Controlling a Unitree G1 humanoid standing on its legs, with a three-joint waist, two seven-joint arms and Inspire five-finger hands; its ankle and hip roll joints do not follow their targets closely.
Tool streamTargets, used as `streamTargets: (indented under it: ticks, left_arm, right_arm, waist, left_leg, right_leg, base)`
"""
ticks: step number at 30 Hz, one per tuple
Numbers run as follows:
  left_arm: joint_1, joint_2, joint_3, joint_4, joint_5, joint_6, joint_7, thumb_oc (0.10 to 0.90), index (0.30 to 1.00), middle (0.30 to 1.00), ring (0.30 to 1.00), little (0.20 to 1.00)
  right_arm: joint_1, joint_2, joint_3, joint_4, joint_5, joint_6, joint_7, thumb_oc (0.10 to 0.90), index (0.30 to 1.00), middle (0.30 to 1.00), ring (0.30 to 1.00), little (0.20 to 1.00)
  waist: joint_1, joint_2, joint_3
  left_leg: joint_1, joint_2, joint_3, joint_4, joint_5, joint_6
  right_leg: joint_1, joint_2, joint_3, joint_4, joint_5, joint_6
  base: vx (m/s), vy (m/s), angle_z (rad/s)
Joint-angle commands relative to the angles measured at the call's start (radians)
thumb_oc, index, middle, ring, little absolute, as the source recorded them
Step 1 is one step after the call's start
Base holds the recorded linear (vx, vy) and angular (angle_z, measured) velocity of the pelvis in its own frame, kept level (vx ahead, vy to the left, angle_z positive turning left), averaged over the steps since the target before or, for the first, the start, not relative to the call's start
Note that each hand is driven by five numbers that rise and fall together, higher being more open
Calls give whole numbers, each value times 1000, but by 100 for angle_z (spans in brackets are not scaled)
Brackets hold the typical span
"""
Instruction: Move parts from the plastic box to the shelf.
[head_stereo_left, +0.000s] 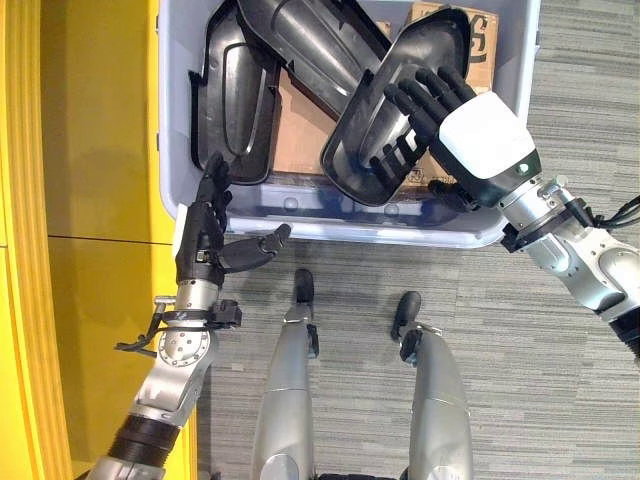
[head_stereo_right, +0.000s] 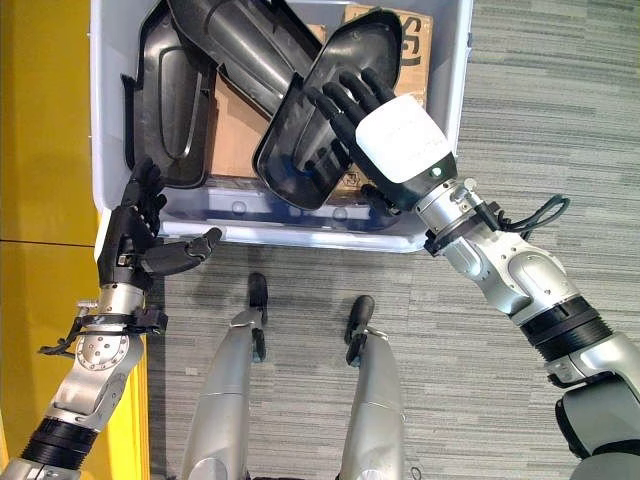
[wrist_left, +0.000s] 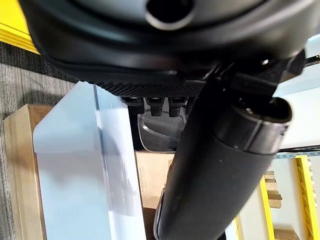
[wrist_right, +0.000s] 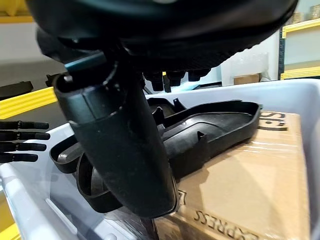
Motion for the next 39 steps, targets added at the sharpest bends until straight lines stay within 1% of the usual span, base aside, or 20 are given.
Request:
streamTargets:
  ticks: [1, 5, 7, 9, 10, 13, 15, 16, 19, 20, 24, 25, 26, 27, 28, 31, 33, 35, 38, 39]
  left_arm:
    - [71, 17, -11, -69, -6, -49, -7, 900, 1000, 1000, 1000, 1000]
    - [70, 20, -10, -63, -3, -62, -7, 900, 1000, 1000, 1000, 1000]
    - [69, 19, -11, -61, -2, -65, -8, 900, 1000, 1000, 1000, 1000]
    - [64, 19, -11, -63, 1, -65, -2, 900, 1000, 1000, 1000, 1000]
    - [58, 23, -10, -58, -1, -69, 1, 900, 1000, 1000, 1000, 1000]
    - [52, 22, -9, -60, 4, -68, 5, 900, 1000, 1000, 1000, 1000]
    - [47, 22, -11, -60, 8, -69, 9, 900, 1000, 1000, 1000, 1000]
    - [44, 19, -10, -57, 14, -77, 10, 900, 1000, 1000, 1000, 1000]
    - [35, 14, -8, -57, 15, -78, 16, 900, 1000, 1000, 1000, 1000]
    - [28, 9, -8, -64, 22, -76, 25, 900, 1000, 1000, 1000, 1000]
    - [17, 6, -8, -64, 33, -81, 33, 900, 1000, 1000, 1000, 1000]
    - [13, 6, -7, -67, 32, -82, 37, 900, 1000, 1000, 1000, 1000]
    - [12, 7, -7, -67, 30, -82, 37, 900, 1000, 1000, 1000, 1000]
    - [9, 5, -5, -67, 23, -83, 30, 900, 1000, 1000, 1000, 1000]
    - [7, 3, -2, -68, 22, -84, 27, 900, 1000, 1000, 1000, 1000]
    - [6, 3, 1, -68, 23, -94, 22, 900, 1000, 1000, 1000, 1000]
    - [6, 4, 2, -66, 22, -95, 19, 900, 1000, 1000, 1000, 1000]
    - [5, 6, 0, -59, 19, -102, 15, 900, 1000, 1000, 1000, 1000]
    - [11, 6, 1, -53, 17, -111, 5, 900, 1000, 1000, 1000, 1000]
    - [18, 7, 2, -47, 9, -118, 1, 900, 1000, 1000, 1000, 1000]
  right_arm:
    - [-145, -71, 19, -21, 3, -25, -55, 900, 1000, 1000, 1000, 1000]
    - [-167, -72, 53, -9, -2, -14, -33, 900, 1000, 1000, 1000, 1000]
    - [-175, -72, 69, -1, 11, 2, -21, 900, 1000, 1000, 1000, 1000]
    - [-188, -71, 90, 10, 33, 30, -6, 900, 1000, 1000, 1000, 1000]
    - [-214, -68, 108, 38, 71, 60, 23, 900, 1000, 1000, 1000, 1000]
    - [-232, -62, 128, 66, 144, 95, 18, 900, 1000, 1000, 1000, 1000]
    - [-238, -50, 124, 86, 155, 110, 19, 900, 1000, 1000, 1000, 1000]
    - [-246, -41, 121, 101, 163, 120, 30, 900, 1000, 1000, 1000, 1000]
    - [-254, -31, 116, 123, 181, 131, 55, 900, 1000, 1000, 1000, 1000]
    - [-254, -26, 118, 133, 182, 155, 63, 900, 1000, 1000, 1000, 1000]
    - [-254, -14, 113, 168, 220, 192, 50, 900, 1000, 1000, 1000, 1000]
    - [-255, -8, 108, 189, 222, 201, 52, 649, 649, 649, 649, 649]
    - [-256, -6, 107, 193, 220, 202, 54, 624, 613, 613, 613, 613]
    - [-257, -4, 109, 203, 214, 206, 51, 437, 352, 352, 352, 352]
    - [-258, -3, 109, 212, 214, 208, 46, 400, 300, 300, 300, 300]
    - [-289, 6, 125, 246, 203, 209, 33, 400, 300, 300, 300, 300]
    - [-297, 6, 128, 256, 201, 199, 24, 400, 300, 300, 300, 300]
    - [-316, 11, 137, 265, 158, 190, 17, 400, 300, 300, 300, 300]
    - [-336, 9, 163, 276, 155, 184, 7, 400, 300, 300, 300, 300]
    - [-343, 7, 172, 277, 130, 172, 9, 400, 300, 300, 300, 300]
  waist:
    - [1, 39, -15]
    - [5, 39, -15]
    - [8, 39, -15]
    - [10, 39, -15]
    - [14, 40, -15]
    - [18, 43, -15]
    - [20, 45, -15]
    - [22, 50, -15]
    - [25, 56, -15]
    - [26, 60, -15]
    - [28, 68, -15]
    - [30, 71, -15]
    - [31, 72, -15]
    - [32, 73, -15]
    - [33, 74, -15]
    - [39, 82, -15]
    - [40, 83, -15]
    - [43, 86, -15]
    - [47, 90, -15]
    - [48, 91, -15]
  left_leg:
    - [-8, -29, -76, 45, -139, 17]
    - [-31, -29, -81, 60, -142, 19]
    - [-45, -28, -85, 69, -144, 21]
    - [-71, -27, -91, 84, -146, 23]
    - [-100, -27, -98, 100, -149, 25]
    - [-122, -29, -102, 113, -152, 28]
    - [-138, -32, -105, 125, -155, 29]
    - [-162, -35, -105, 144, -161, 31]
    - [-190, -43, -107, 165, -167, 34]
    - [-216, -47, -107, 182, -171, 36]
    - [-265, -57, -109, 224, -183, 39]
    - [-282, -64, -112, 238, -189, 41]
    - [-284, -65, -112, 241, -190, 41]
    - [-295, -68, -113, 252, -194, 42]
    - [-305, -71, -113, 261, -198, 43]
    - [-346, -87, -117, 311, -215, 47]
    - [-352, -90, -117, 319, -218, 47]
    - [-363, -96, -117, 334, -223, 46]
    - [-377, -101, -121, 348, -227, 46]
    - [-380, -102, -123, 352, -227, 46]
  right_leg:
    - [21, 69, 34, 29, -121, -31]
    - [-2, 70, 35, 47, -127, -34]
    - [-16, 70, 35, 59, -130, -36]
    - [-46, 69, 37, 81, -135, -38]
    - [-74, 70, 39, 104, -143, -43]
    - [-96, 71, 40, 123, -149, -47]
    - [-112, 69, 40, 137, -154, -49]
    - [-137, 67, 41, 160, -160, -51]
    - [-164, 65, 43, 190, -171, -53]
    - [-190, 63, 45, 213, -177, -55]
    - [-238, 62, 48, 263, -192, -60]
    - [-255, 63, 50, 279, -199, -63]
    - [-257, 62, 50, 282, -201, -63]
    - [-269, 61, 50, 294, -204, -63]
    - [-279, 60, 51, 305, -207, -64]
    - [-317, 61, 55, 351, -221, -68]
    - [-322, 60, 55, 359, -224, -69]
    - [-331, 61, 57, 371, -228, -68]
    - [-343, 60, 59, 385, -233, -69]
    - [-345, 60, 59, 388, -233, -68]
  base:
    - [0, 0, 0]
    - [0, -6, 3]
    - [0, 0, 0]
    - [2, -15, 1]
    - [5, -34, 4]
    - [5, -20, 5]
    - [8, -12, 4]
    - [0, 0, 0]
    - [5, -6, 1]
    - [14, -18, 6]
    - [18, -25, 8]
    - [8, -31, 8]
    - [10, -40, 9]
    - [8, -28, 4]
    - [12, -37, 2]
    - [21, -36, -1]
    - [0, 0, 0]
    - [4, -16, 1]
    - [0, 0, 0]
    - [0, 0, 0]
